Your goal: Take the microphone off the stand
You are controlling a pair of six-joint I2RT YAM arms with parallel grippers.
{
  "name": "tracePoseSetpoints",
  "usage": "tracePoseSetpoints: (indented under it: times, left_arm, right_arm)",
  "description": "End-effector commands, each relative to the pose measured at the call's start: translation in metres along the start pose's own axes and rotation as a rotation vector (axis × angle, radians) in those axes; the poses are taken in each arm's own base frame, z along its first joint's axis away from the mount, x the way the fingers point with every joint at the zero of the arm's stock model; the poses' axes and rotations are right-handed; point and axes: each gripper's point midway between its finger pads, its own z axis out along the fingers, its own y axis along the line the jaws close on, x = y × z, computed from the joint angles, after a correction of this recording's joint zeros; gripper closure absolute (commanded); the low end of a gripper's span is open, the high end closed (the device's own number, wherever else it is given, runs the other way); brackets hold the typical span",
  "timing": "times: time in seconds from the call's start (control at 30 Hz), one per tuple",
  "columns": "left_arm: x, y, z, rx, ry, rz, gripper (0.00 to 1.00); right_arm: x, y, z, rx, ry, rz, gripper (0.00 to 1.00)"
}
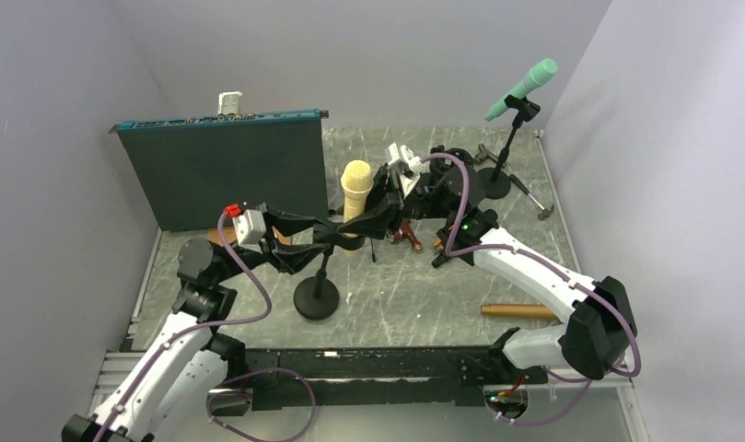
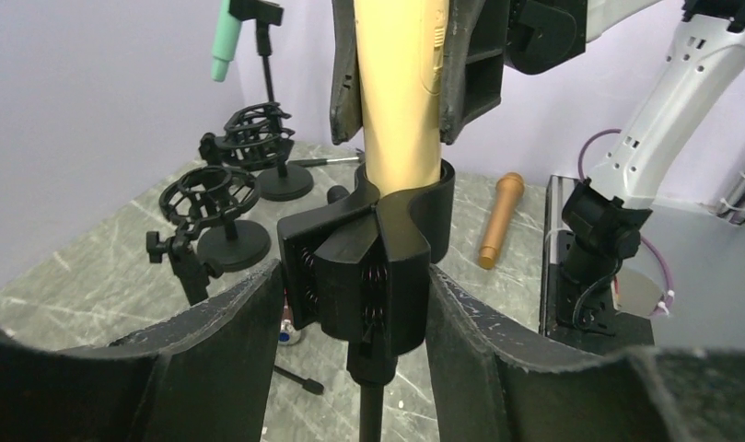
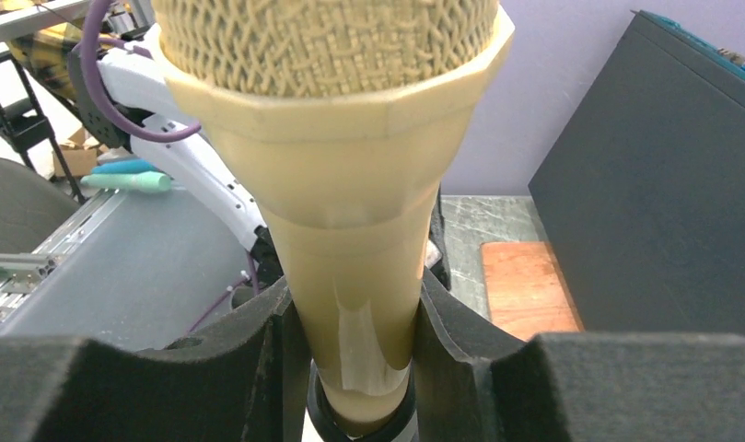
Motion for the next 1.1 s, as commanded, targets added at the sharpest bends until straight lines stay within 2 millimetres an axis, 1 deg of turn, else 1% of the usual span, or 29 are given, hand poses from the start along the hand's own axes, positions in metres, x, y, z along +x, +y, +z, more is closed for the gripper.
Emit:
tracePoseSetpoints:
  times: [0.0, 0.1, 0.17, 0.2, 0.23, 0.3, 0.4, 0.47, 0.53, 0.6, 0.67, 0.7, 0.73, 0.83, 0.93, 0.97, 1.0, 1.03, 1.07]
  left_arm:
    - [-0.01, 0.008, -0.01, -0.127, 0.009, 0.027, 0.4]
    - [-0.018, 0.016, -0.017, -0.211, 0.014, 0.041, 0.4]
    - [-0.022, 0.02, -0.024, -0.268, 0.025, 0.034, 0.39]
    - [-0.021, 0.019, -0.027, -0.287, 0.036, 0.02, 0.39]
    - [-0.02, 0.016, -0.029, -0.282, 0.038, 0.022, 0.39]
    - [-0.018, 0.003, -0.03, -0.223, 0.043, 0.035, 0.39]
    - [-0.016, -0.028, -0.028, -0.045, 0.044, 0.054, 0.39]
    - [-0.017, -0.035, -0.028, -0.005, 0.035, 0.072, 0.41]
    - [-0.02, -0.032, -0.026, -0.001, 0.016, 0.13, 0.43]
    - [-0.022, -0.027, -0.02, 0.038, 0.014, 0.19, 0.48]
    - [-0.025, -0.014, -0.012, 0.043, 0.033, 0.199, 0.53]
    - [-0.028, -0.006, -0.009, 0.033, 0.037, 0.186, 0.53]
    - [-0.033, 0.001, -0.008, 0.019, 0.024, 0.178, 0.53]
    - [-0.053, 0.007, -0.012, 0.012, -0.059, 0.193, 0.49]
    - [-0.057, 0.026, -0.022, -0.111, -0.086, 0.198, 0.46]
    - [-0.058, 0.029, -0.025, -0.136, -0.099, 0.204, 0.45]
    - [-0.058, 0.031, -0.025, -0.142, -0.104, 0.199, 0.43]
    - [-0.058, 0.029, -0.022, -0.108, -0.099, 0.189, 0.42]
    - [-0.058, 0.02, -0.018, -0.029, -0.086, 0.174, 0.41]
  right_arm:
    - [-0.01, -0.016, -0.003, 0.034, -0.011, -0.045, 1.0]
    - [-0.008, -0.019, -0.006, 0.044, 0.003, -0.036, 1.0]
    - [-0.008, -0.026, -0.008, 0.087, 0.013, -0.029, 1.0]
    - [-0.008, -0.03, -0.009, 0.106, 0.021, -0.027, 1.0]
    - [-0.008, -0.03, -0.01, 0.114, 0.029, -0.027, 1.0]
    - [-0.007, -0.032, -0.011, 0.127, 0.035, -0.03, 1.0]
    - [-0.009, -0.029, -0.01, 0.096, 0.048, -0.05, 1.0]
    - [-0.009, -0.021, -0.007, 0.023, 0.069, -0.052, 1.0]
    - [-0.004, -0.015, -0.004, -0.052, 0.098, -0.039, 1.0]
    - [-0.002, -0.013, -0.004, -0.089, 0.113, -0.033, 1.0]
    - [0.0, -0.011, -0.004, -0.11, 0.123, -0.028, 1.0]
    - [0.0, -0.01, -0.004, -0.115, 0.126, -0.025, 1.0]
    - [0.001, -0.009, -0.004, -0.123, 0.13, -0.023, 1.0]
    - [0.001, -0.008, -0.005, -0.137, 0.136, -0.021, 1.0]
    - [0.004, -0.008, -0.008, -0.162, 0.149, -0.007, 1.0]
    - [0.004, -0.007, -0.008, -0.178, 0.153, -0.001, 1.0]
    - [0.004, -0.006, -0.009, -0.189, 0.156, 0.003, 1.0]
    - [0.005, -0.005, -0.009, -0.198, 0.158, 0.006, 1.0]
    - [0.005, -0.005, -0.009, -0.204, 0.158, 0.006, 1.0]
